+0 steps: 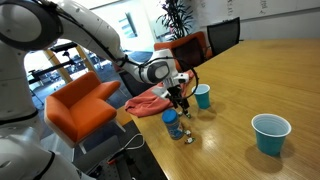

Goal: Take the left sweet and put it in the left blue cup

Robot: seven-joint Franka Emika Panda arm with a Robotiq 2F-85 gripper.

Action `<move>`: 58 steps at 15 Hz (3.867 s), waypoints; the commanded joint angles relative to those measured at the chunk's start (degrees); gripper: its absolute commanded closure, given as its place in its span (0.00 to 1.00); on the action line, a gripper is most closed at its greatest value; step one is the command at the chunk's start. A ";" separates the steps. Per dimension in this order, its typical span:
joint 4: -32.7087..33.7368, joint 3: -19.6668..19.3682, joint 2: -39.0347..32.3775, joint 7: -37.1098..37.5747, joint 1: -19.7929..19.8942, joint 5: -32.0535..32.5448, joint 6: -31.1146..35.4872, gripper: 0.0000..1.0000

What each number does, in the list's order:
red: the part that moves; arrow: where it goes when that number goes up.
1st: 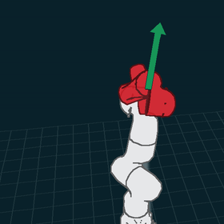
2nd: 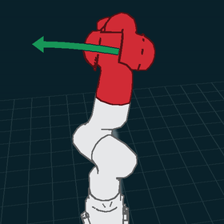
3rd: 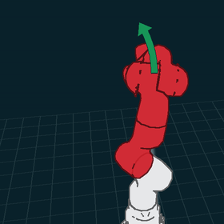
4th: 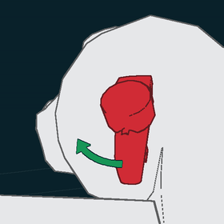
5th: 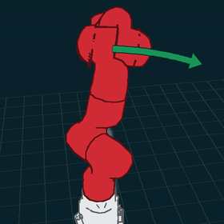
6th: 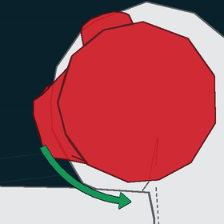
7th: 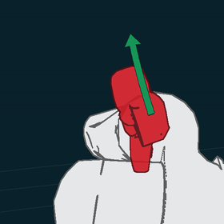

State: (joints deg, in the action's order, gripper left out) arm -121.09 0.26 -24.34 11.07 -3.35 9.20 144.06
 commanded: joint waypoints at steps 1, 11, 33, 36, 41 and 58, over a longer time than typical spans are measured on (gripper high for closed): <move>2.14 -0.22 -2.55 -2.73 -0.75 -0.47 1.11 0.00; 4.57 -1.04 -6.51 -2.15 -2.95 0.36 2.42 0.32; 2.70 -6.94 9.53 19.20 -8.47 5.21 11.49 0.94; 4.37 -10.95 9.12 27.16 -8.96 11.36 12.39 0.94; 5.69 -11.19 6.12 29.28 -6.74 11.86 14.85 0.94; 8.07 -10.75 0.98 26.74 -7.65 4.08 16.44 0.30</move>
State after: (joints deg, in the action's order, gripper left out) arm -112.70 -10.64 -24.06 38.64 -10.61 15.00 159.28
